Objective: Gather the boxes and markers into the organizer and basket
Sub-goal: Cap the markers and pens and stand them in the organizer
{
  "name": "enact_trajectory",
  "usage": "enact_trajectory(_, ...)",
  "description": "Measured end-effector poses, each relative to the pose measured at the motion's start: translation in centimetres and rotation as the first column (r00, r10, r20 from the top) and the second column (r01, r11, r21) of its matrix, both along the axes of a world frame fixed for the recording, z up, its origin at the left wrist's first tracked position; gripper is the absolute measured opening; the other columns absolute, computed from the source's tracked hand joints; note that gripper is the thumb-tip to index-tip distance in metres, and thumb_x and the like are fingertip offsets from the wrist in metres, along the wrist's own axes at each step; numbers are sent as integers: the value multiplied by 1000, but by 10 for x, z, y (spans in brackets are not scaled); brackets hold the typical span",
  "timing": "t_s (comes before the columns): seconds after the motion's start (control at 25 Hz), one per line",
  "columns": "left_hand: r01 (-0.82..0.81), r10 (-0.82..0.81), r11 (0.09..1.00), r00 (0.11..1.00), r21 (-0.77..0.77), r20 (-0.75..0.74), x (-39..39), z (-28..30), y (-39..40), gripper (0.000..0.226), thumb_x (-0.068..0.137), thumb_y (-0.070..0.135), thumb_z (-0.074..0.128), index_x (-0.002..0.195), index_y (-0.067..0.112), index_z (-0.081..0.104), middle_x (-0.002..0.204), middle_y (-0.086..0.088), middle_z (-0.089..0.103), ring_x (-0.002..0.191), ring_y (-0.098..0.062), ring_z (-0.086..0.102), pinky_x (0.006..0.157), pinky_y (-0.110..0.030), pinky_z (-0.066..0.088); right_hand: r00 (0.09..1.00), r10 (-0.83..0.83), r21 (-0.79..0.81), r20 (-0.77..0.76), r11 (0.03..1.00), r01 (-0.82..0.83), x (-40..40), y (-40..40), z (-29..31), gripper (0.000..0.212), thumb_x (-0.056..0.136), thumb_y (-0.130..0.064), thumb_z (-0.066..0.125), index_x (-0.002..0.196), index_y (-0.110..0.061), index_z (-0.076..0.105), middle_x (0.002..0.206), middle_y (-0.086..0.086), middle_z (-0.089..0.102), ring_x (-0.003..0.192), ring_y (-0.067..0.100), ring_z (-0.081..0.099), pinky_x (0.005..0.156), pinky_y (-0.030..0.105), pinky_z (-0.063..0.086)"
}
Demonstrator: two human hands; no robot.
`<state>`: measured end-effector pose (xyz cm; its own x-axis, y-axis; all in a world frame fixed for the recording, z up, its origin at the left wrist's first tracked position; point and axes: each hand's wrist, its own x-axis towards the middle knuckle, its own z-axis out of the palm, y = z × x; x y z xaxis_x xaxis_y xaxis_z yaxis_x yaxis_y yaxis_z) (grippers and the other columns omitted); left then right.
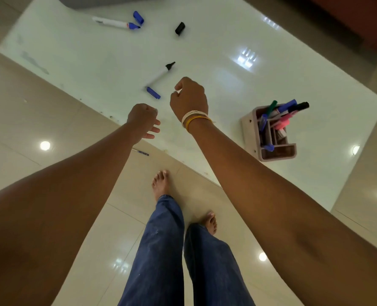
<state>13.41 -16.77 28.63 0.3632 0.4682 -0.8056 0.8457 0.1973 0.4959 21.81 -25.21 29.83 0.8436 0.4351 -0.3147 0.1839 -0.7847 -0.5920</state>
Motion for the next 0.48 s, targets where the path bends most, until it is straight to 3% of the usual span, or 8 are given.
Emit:
enact_trajectory(0.2, -2, 2, 1000, 1000, 22, 9, 9, -5, 43, 27, 101, 21, 43, 121, 8, 57, 103, -12, 65, 86, -26, 65, 69, -35, 53, 987, 35, -95, -155, 994, -50, 0, 43, -35, 35, 87, -25, 66, 118, -11, 55, 120, 9, 58, 110, 25, 58, 89, 35, 50)
enact_trajectory(0.36, 13, -14, 999, 1000, 29, 11, 15, -15, 67, 24, 101, 21, 44, 117, 8, 58, 100, -11, 65, 84, -25, 66, 60, -29, 53, 991, 97, -156, -92, 981, -111, 3, 56, -54, 35, 87, -31, 67, 115, -14, 54, 116, 9, 56, 105, 25, 59, 85, 37, 53)
enact_trajectory(0.48, 3, -3, 1000, 1000, 25, 20, 19, -21, 80, 22, 100, 20, 46, 113, 8, 59, 98, -12, 66, 82, -26, 66, 63, -31, 54, 992, 86, -142, -92, 985, -98, 11, 57, -59, 26, 86, -29, 66, 104, -12, 58, 107, 9, 58, 96, 25, 59, 77, 36, 51)
